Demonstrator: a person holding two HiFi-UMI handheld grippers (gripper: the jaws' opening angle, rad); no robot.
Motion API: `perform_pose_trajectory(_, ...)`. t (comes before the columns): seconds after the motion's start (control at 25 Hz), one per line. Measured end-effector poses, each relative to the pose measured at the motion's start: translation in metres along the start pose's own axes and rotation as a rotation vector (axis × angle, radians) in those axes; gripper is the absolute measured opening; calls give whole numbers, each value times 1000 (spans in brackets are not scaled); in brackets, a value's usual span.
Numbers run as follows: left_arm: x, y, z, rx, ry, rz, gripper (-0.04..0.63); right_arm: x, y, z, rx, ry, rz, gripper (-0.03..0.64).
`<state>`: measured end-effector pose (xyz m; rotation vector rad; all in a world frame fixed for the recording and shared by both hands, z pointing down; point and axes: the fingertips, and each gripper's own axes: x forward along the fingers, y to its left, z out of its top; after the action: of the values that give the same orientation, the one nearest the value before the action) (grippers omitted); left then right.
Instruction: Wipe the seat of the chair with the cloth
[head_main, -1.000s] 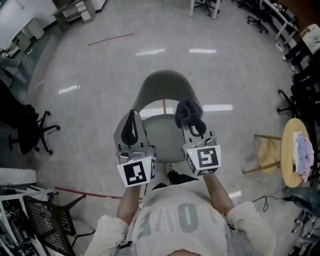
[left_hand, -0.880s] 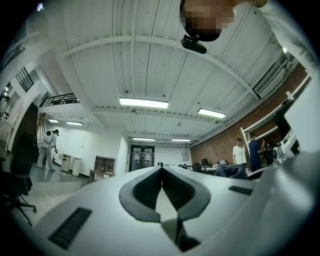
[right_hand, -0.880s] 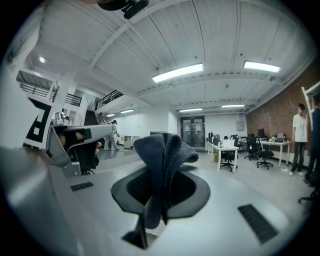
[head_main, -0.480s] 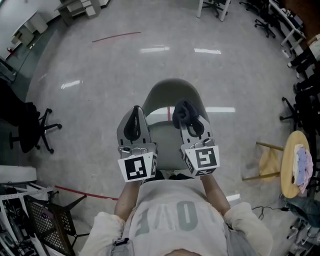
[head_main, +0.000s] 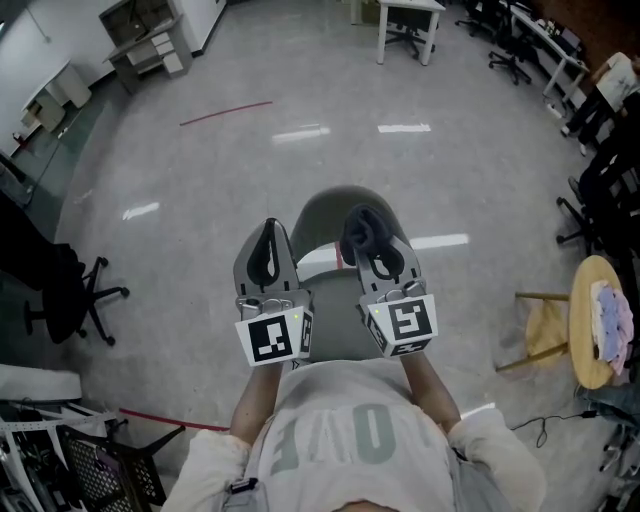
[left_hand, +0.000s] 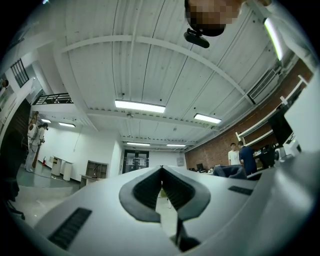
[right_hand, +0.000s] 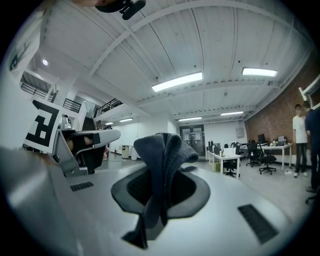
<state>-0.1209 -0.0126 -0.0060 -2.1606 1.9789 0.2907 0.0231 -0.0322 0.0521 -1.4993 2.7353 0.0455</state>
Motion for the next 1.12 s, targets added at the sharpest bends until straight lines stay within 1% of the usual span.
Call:
perform_pose_trajectory(0.24,-1,4,2,-9,-9,-2,15,1,3,11,-18,-26,-3,57)
perform_pose_trajectory(0.4,1,5,-1,-20,-3,0,15,2,4,11,-14,-25,4,57)
perform_pose_trajectory(0.68,3,5,-18,-37,37,-6,15,6,-3,-9,-7,39,-3,57)
perform_pose_trajectory(0.88,5,10,-38,-17,73,-14,15,18,-2,-24,0,60,23,57)
perform_pose_trajectory(1.04,8,21,-56,-14,105,-3,15,28,-2,-35,-29,71,27,57)
perform_pose_trajectory(1.12,12,22,-66,-13,115,-1,15,33,-6,-43,-12,85,34,57)
